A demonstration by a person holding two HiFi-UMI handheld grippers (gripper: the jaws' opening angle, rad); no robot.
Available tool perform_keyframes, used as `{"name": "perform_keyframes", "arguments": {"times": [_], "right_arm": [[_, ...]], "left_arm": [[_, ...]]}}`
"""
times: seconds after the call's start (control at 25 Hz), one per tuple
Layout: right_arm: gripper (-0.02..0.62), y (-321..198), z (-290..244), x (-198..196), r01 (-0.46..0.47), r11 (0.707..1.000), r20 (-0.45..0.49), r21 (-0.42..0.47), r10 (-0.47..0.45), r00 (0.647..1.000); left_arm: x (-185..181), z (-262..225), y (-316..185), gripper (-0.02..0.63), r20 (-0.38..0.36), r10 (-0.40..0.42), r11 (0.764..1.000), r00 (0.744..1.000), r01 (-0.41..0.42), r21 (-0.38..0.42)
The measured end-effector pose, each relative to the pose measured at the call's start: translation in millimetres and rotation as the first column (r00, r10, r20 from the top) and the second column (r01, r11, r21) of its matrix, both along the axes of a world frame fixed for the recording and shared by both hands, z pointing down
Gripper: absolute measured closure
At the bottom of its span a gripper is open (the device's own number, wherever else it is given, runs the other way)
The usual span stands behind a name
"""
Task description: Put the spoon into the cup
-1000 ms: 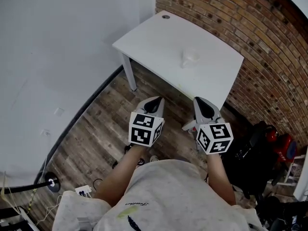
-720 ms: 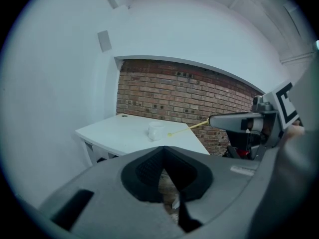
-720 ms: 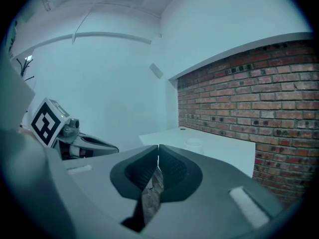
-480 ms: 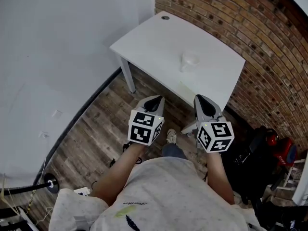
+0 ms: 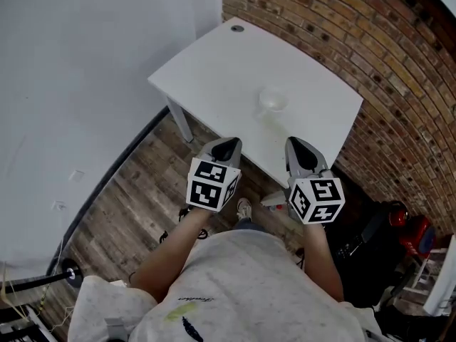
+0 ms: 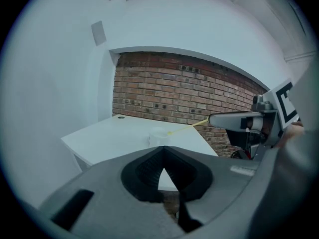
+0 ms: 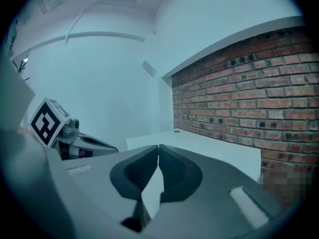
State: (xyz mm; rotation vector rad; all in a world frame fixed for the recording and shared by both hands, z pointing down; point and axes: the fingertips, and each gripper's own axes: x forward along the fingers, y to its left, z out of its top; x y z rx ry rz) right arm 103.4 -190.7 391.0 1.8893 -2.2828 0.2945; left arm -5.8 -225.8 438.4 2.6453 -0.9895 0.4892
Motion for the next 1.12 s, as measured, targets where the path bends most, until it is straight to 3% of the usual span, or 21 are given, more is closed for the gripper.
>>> {"name": "perform_keyframes", "arguments": {"times": [0.44,1.12], "right_arm": [[0.58,-60.8,16.6,44.5,0.036,0.998,0.008,-0.042,-0.036,0.999],[0.58,-124.5,69.2,71.0,0.107,0.986,0.054,-0.13,-0.1,0.993]], "left_arm": [[47.1,14.2,-53.2,0.614,0.013,-0.022,0.999,1.0,0.022,-0.034],[74.2,37.9,-104.2,0.614,0.057,-0.082,0.994,0.995,0.085,-0.061]]}}
